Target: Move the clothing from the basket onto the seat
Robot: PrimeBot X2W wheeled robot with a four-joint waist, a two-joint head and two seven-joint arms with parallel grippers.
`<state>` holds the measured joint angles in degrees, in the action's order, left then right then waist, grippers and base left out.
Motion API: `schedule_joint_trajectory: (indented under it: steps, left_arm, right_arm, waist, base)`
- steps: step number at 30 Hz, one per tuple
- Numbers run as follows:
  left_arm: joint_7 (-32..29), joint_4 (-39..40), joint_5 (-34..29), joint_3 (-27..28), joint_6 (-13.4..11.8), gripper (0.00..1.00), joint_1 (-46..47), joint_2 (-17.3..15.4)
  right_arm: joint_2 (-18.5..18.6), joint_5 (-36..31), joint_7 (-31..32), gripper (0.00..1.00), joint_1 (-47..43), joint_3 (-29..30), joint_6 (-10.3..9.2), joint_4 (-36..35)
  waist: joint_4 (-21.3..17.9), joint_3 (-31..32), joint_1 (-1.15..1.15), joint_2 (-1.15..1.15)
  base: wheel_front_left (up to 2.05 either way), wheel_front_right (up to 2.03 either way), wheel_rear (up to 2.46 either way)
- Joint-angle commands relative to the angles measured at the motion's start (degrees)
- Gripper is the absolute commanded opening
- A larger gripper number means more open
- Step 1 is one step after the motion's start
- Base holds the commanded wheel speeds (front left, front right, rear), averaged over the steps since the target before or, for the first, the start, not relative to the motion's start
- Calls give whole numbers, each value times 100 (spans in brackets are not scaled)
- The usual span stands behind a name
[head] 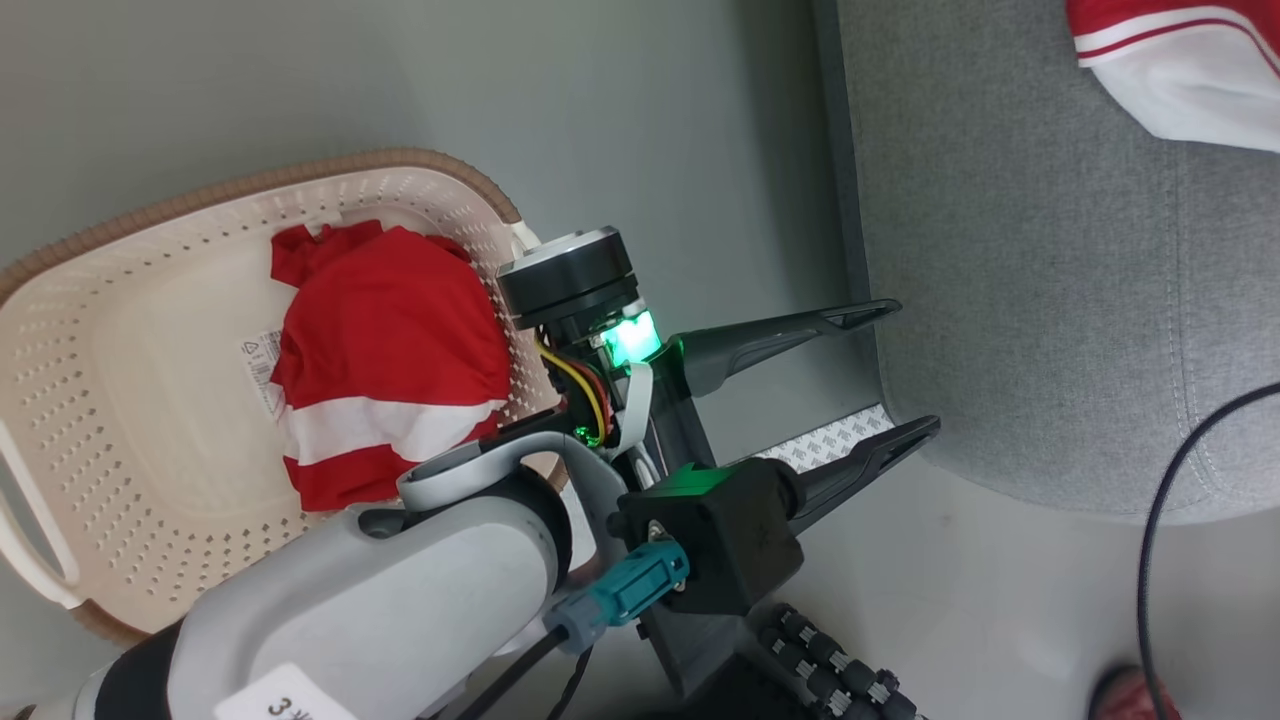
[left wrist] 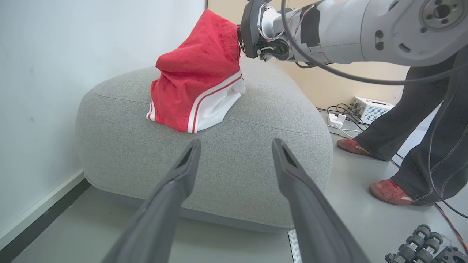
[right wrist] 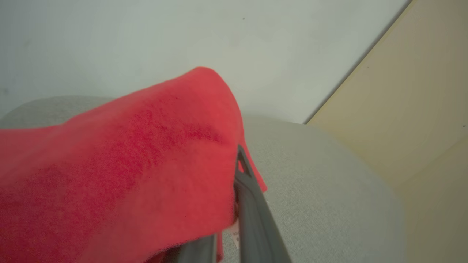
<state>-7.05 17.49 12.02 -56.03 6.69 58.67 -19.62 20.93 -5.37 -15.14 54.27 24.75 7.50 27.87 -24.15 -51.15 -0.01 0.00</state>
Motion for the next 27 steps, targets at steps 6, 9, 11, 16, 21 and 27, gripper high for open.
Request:
schedule_joint_trajectory:
  steps: [6,9,11,16,21,27]
  left_arm:
    - [-34,108,120,-39,-45,100,-176,-136]
    - [-1,121,149,-54,-55,100,-219,-154]
    - [12,126,148,-64,-59,100,-228,-153]
    - [38,132,158,-78,-65,100,-213,-166]
    - [130,60,171,-105,-83,100,-261,-160]
    - [329,-49,210,-122,-159,100,-381,-116]
  right_arm:
    - [-42,-326,-9,0,115,196,-2,991]
    - [-50,-448,-8,0,104,424,-2,1216]
    - [-50,-583,-9,0,105,640,-2,1295]
    - [-112,-1007,-8,0,147,1132,-2,1363]
    - [-181,-1173,-9,100,116,1313,-2,1540]
    - [-253,-964,-9,100,-278,1573,-2,1293]
  waist:
    - [57,179,1,0]
    - [88,233,1,0]
    - [112,272,1,0]
    - [139,351,1,0]
    - [157,482,1,0]
    - [271,804,1,0]
  base:
    - [0,0,0]
    - [0,0,0]
    - [0,0,0]
    - [0,0,0]
    - [0,0,0]
    - [0,0,0]
